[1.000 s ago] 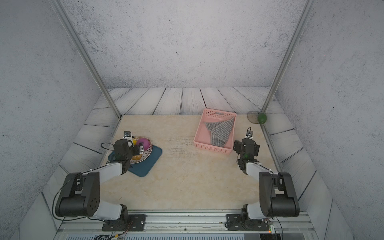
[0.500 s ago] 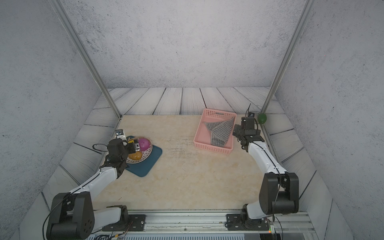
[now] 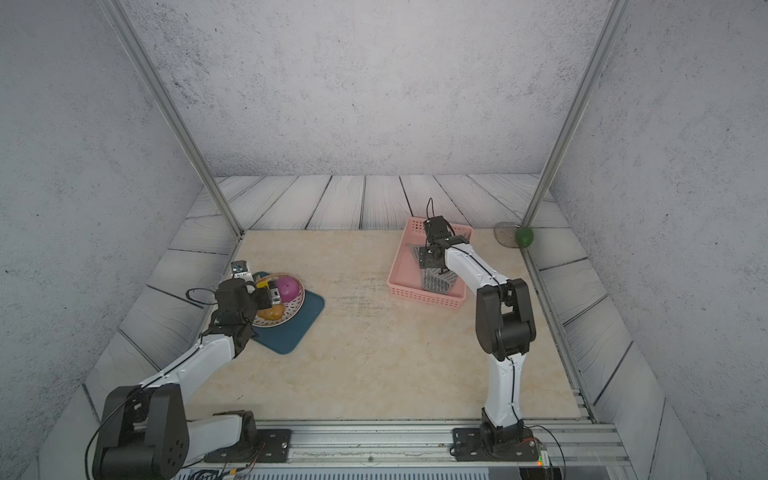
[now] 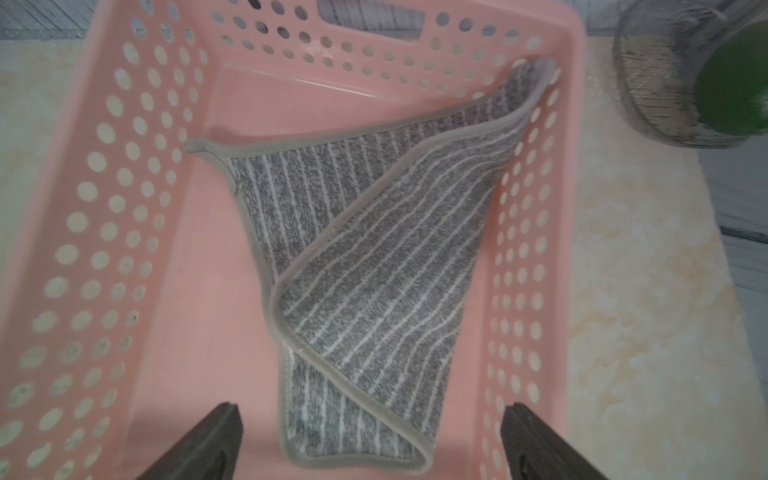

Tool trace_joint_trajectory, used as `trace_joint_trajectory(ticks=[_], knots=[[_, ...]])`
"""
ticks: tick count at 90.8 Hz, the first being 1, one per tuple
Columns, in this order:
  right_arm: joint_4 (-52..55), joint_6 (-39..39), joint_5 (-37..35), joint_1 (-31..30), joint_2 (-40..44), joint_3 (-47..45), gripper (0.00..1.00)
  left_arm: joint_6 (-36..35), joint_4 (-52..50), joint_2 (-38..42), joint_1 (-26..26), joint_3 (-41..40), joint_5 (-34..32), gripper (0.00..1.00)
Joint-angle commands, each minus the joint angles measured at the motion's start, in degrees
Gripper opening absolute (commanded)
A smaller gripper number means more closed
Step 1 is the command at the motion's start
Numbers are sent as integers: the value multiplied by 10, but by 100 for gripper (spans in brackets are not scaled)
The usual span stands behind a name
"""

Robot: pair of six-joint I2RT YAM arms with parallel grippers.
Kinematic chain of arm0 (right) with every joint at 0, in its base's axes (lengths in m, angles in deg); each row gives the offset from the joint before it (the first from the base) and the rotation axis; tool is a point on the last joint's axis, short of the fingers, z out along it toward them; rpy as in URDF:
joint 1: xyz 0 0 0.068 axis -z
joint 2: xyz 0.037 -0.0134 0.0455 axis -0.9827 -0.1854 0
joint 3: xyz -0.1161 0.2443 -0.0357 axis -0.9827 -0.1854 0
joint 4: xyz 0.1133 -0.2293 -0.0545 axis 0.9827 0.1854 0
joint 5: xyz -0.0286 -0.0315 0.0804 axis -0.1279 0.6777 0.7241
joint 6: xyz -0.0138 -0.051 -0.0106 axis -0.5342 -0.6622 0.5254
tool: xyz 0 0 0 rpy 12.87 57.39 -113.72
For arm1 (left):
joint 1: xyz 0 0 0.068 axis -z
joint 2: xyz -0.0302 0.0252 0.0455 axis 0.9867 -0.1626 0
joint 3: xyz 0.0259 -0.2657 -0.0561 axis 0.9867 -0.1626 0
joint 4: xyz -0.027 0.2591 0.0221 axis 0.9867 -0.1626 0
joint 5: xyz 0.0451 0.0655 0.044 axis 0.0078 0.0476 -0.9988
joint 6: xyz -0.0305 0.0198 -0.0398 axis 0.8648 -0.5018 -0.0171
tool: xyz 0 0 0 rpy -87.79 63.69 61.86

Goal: Fold the square dishcloth
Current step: Pick up the cleaning item from the bin.

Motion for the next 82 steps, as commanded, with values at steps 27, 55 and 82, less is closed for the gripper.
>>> trace_joint_trajectory(ticks=[27, 55, 82], knots=[[100, 58, -46, 0, -130, 129, 65, 39, -20, -8, 5, 24, 76, 100], [91, 57, -68, 42, -111, 77, 20, 44, -63, -27, 33, 57, 100, 100], [100, 42, -64, 94, -93, 57, 16, 52, -67, -24, 51, 64, 120, 100]])
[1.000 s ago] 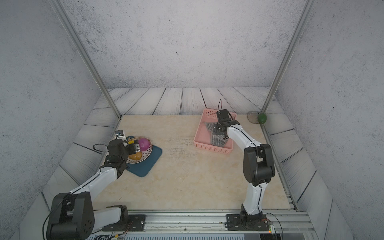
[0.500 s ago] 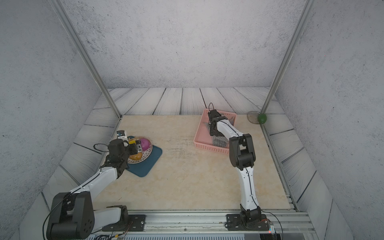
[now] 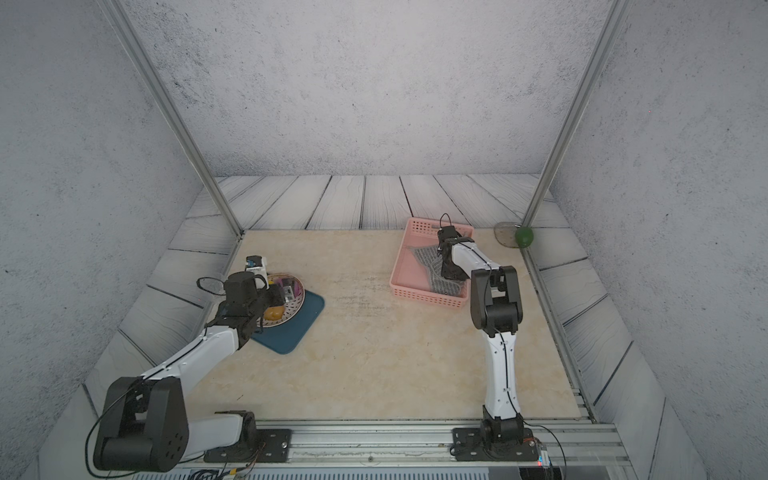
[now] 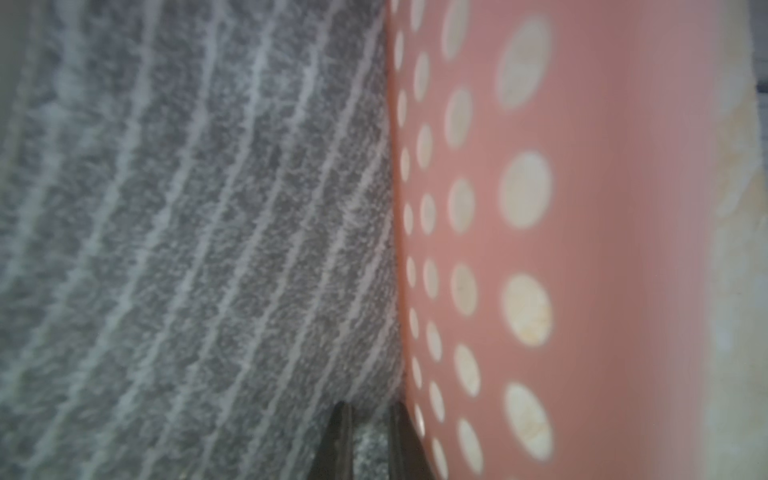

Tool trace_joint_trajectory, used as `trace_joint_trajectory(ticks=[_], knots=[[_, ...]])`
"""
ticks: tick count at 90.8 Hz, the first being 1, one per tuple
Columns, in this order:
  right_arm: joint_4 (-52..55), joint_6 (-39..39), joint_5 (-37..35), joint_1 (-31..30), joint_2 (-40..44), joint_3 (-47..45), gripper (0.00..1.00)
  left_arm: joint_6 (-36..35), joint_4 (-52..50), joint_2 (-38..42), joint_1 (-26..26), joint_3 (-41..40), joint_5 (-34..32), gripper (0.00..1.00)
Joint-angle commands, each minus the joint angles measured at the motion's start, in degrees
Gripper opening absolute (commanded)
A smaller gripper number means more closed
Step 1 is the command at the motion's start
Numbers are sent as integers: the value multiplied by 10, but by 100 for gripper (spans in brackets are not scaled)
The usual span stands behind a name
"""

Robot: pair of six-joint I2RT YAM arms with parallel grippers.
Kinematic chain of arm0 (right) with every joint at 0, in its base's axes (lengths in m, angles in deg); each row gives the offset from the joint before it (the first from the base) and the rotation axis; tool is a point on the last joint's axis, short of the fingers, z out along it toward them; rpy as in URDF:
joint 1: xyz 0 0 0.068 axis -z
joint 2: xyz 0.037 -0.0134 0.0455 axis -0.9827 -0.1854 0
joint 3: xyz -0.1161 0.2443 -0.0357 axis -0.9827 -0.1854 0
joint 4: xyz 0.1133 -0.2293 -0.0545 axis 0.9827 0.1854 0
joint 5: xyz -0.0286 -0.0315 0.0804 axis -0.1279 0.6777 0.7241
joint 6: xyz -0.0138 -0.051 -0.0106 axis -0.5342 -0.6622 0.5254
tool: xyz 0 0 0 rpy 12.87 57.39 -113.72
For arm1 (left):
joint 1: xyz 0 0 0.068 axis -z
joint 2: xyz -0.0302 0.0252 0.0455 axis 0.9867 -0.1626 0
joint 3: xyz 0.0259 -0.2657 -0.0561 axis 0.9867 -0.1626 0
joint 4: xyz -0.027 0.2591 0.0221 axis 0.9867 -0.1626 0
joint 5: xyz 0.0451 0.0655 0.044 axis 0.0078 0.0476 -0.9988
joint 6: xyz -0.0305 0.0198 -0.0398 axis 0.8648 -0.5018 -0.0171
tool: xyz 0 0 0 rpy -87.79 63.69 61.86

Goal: Fold the square dishcloth
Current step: Pick up the cleaning item from the bin.

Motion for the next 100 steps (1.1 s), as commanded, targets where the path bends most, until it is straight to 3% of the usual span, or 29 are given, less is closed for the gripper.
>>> trace_joint_trajectory(ticks=[1, 33, 50, 78, 100], knots=[[18, -5, -10, 13, 34, 0, 17, 7, -7, 1, 10, 18, 13, 100], [9, -42, 92, 11, 98, -11, 45, 44, -22, 22, 26, 22, 24, 100], [1, -29, 107, -9, 94, 1, 48, 74, -30, 40, 27, 16, 0, 100], [25, -16, 95, -34, 19, 67, 56, 117, -74, 44, 24, 26, -57, 100], [46, -9, 77, -34, -37, 106, 49, 106, -75, 47, 24, 24, -54, 100]])
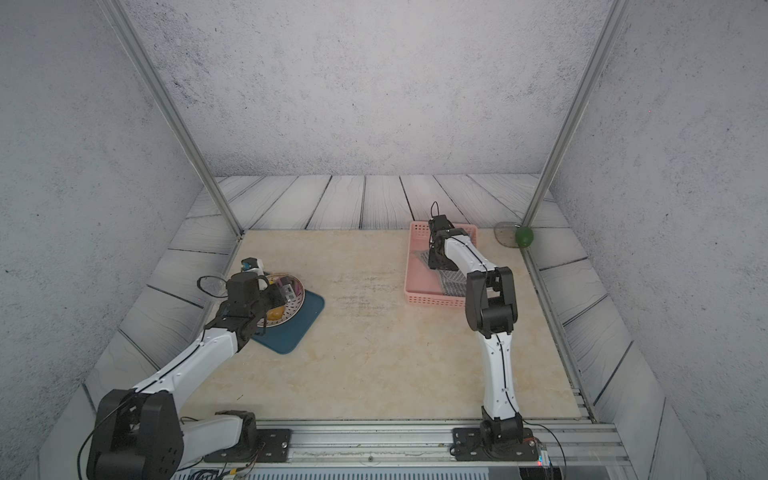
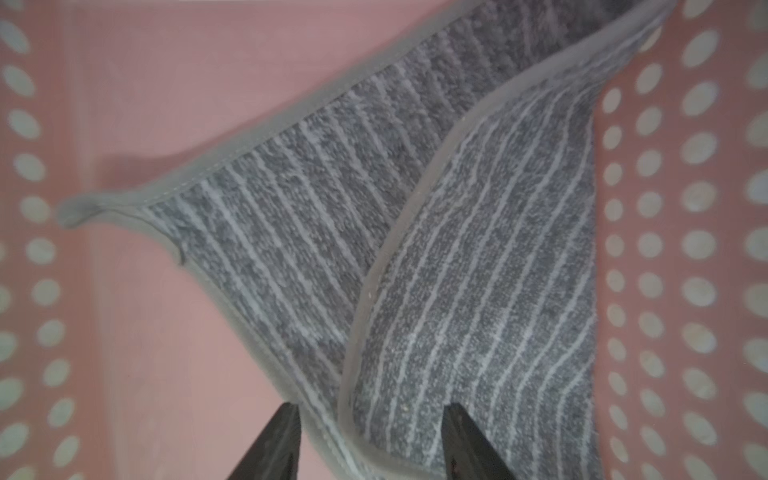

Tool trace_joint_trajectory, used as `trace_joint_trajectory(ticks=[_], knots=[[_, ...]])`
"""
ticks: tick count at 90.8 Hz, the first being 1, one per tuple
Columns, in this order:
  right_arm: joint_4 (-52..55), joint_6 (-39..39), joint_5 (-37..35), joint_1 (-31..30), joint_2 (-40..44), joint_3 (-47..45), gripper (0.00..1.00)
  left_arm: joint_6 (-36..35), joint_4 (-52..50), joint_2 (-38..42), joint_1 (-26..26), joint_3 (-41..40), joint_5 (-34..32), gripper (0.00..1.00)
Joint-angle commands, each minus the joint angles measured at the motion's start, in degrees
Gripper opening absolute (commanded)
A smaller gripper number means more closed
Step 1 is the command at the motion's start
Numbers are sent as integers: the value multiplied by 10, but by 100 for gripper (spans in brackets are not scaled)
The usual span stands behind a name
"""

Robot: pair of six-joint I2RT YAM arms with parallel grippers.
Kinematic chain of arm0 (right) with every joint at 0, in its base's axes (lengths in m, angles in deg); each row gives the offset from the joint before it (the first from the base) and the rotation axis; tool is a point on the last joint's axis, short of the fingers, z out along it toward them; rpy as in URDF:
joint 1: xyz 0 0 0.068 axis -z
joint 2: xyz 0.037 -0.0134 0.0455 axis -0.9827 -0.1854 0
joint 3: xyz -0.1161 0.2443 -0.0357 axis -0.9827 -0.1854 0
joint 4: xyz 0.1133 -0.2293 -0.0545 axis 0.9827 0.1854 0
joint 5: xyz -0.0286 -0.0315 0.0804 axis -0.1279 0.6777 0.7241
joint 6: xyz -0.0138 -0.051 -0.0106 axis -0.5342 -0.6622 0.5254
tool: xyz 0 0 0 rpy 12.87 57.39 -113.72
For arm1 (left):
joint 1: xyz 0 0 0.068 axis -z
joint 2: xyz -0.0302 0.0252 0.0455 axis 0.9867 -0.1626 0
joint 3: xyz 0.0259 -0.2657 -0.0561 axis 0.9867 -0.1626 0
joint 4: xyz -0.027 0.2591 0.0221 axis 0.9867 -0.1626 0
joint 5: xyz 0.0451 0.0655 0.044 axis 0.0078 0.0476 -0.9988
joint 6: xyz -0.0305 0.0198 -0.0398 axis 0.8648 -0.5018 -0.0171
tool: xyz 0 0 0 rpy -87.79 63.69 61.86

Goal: Fold the square dishcloth
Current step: Pick up the cleaning item from the bin.

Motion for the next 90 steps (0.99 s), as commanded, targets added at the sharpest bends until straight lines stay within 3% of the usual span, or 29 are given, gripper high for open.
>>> trace_joint_trajectory(ticks=[1, 9, 32, 50, 70, 90], knots=[[28, 10, -18, 2, -24, 24, 48, 0, -5, 11, 1, 13, -8, 100], [31, 10, -29, 2, -31, 28, 39, -3, -8, 12, 1, 13, -12, 100], [35, -1, -65, 3, -5, 26, 0, -10, -10, 14, 1, 12, -19, 100], [49, -24, -85, 4, 49, 18, 0, -12, -19, 24, 1, 14, -33, 100], [58, -64, -59, -7, 174, -4, 0, 6, -49, 39, 1, 26, -56, 100], [69, -92, -17, -54, 285, -3, 0, 44, -59, 45, 1, 35, -17, 100]])
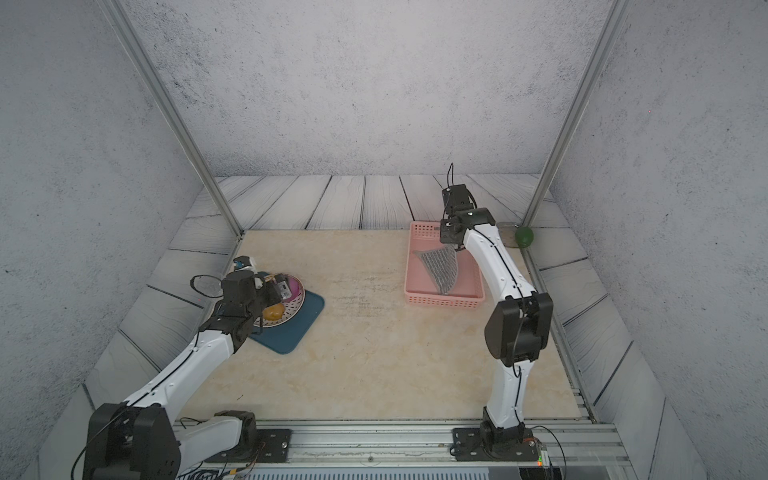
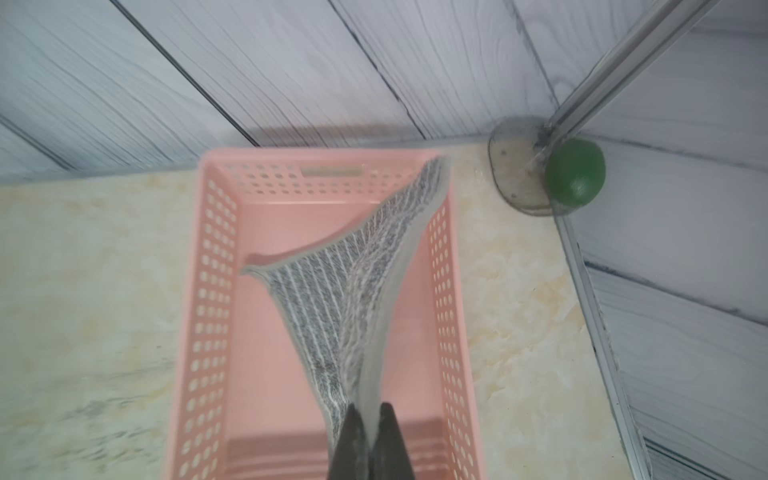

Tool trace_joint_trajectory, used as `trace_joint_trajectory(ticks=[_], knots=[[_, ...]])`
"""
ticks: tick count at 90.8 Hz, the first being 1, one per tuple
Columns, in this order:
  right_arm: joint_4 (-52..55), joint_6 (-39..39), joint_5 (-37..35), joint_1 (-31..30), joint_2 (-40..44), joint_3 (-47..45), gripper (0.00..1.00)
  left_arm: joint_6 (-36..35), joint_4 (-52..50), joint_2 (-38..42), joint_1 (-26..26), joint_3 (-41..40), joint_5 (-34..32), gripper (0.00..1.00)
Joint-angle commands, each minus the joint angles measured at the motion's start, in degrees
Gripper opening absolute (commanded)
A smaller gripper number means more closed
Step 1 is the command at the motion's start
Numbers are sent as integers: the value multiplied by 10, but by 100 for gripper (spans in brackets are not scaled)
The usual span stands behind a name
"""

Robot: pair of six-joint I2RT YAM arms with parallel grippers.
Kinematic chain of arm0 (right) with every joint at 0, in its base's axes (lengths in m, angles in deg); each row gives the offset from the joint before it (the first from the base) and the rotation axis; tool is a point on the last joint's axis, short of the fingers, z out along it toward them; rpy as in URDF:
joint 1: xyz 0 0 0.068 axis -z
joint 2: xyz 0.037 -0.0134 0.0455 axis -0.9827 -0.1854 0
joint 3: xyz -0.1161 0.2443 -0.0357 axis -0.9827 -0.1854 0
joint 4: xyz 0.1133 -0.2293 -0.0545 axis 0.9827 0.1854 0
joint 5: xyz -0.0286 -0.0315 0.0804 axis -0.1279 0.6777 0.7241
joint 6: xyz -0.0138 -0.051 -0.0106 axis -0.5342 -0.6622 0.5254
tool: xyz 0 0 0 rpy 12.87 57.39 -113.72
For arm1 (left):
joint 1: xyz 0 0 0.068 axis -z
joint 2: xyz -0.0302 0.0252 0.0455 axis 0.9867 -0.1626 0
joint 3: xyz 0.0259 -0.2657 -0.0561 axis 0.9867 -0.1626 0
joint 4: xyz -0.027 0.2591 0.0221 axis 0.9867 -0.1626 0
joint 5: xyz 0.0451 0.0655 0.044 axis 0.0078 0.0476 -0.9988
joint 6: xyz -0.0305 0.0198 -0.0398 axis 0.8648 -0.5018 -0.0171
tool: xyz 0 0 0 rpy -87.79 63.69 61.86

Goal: Fold the square dishcloth
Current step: Pick up the cleaning item from the bin.

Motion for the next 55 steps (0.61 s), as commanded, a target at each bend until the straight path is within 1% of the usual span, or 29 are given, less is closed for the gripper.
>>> trace_joint_trajectory(ticks=[1, 11, 26, 42, 55], knots=[[23, -24, 31, -36, 43, -4, 0, 29, -21, 12, 1, 18, 22, 100], [16, -34, 55, -75, 81, -4, 0, 48, -37, 13, 1, 28, 40, 100], [-5, -29, 129, -137, 118, 11, 0, 75, -46, 17, 2, 33, 63, 100], [-21, -11, 174, -197, 116, 54, 0, 96, -60, 27, 2, 41, 89, 100], [-38, 16, 214, -226, 94, 85, 0, 104, -78, 37, 2, 48, 101, 100]])
